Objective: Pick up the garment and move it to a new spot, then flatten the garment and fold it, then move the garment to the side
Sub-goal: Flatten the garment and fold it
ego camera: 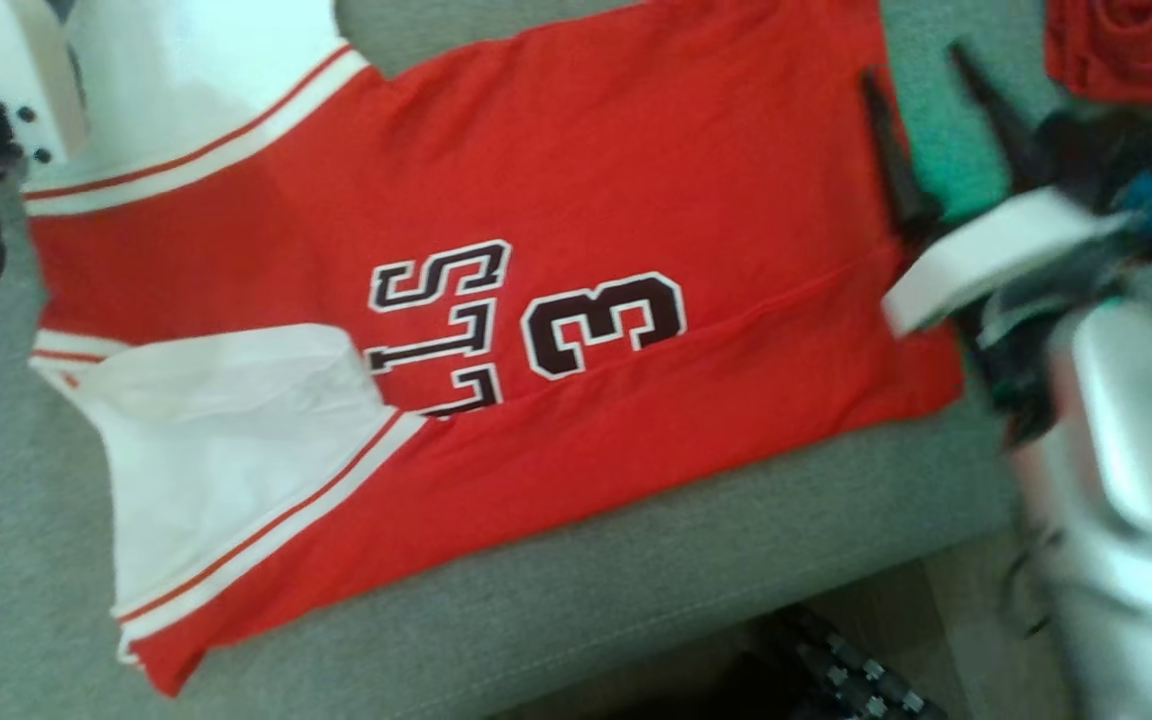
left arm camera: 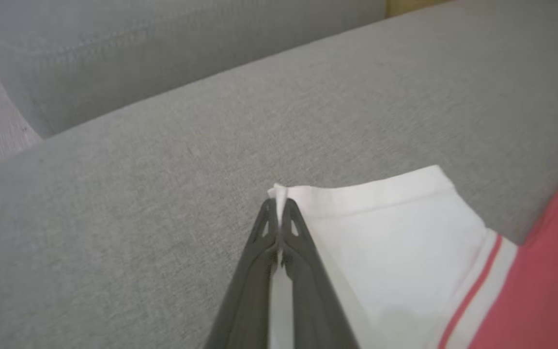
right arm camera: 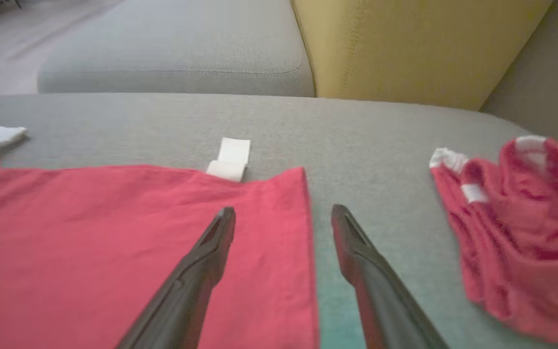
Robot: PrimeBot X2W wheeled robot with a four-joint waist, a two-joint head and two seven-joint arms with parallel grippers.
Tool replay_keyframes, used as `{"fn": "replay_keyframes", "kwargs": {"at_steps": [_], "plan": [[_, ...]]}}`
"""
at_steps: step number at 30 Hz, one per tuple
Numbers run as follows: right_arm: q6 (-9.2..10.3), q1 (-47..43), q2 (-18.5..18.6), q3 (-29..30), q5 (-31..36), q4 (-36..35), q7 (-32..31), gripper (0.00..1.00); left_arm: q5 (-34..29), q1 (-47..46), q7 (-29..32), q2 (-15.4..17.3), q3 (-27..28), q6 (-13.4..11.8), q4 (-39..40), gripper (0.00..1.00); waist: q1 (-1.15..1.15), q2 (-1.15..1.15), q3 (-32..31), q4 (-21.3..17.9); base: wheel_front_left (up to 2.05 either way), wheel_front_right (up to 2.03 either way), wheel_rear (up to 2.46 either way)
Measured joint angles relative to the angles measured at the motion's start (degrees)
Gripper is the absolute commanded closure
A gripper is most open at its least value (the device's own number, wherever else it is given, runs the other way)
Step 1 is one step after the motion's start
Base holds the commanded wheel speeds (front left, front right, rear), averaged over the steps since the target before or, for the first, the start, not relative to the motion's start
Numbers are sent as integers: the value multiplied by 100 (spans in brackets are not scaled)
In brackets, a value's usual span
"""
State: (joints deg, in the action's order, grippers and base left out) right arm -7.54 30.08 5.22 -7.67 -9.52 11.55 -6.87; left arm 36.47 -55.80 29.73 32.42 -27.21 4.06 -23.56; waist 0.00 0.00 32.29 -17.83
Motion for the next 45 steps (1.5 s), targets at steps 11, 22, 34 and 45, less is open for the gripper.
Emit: {"fn": "replay_keyframes", "kwargs": {"at_steps": [11,22,34,45], "plan": [[0,1388,1150,-218,445,1206,-1391,0,159,206,-411,-212,-185,108,1244,100,0,0,-181,732,0,0,0],[0,1876,1675,-965,-439,1848,-2142,59,254,592,-520,-365,-322,89,1755,100,0,0,-122,1230,0,0,0],[0,1971,1785,-1042,-587,2017,-1460,100,354,743,-862,-348,-149,-35,1861,100,0,0,-245,1226,0,0,0],[0,582,1796,-788,-798,1403,-256,100,668,3245,-1545,68,359,-847,3873,100,0,0,-839,1273,0,0,0]]}}
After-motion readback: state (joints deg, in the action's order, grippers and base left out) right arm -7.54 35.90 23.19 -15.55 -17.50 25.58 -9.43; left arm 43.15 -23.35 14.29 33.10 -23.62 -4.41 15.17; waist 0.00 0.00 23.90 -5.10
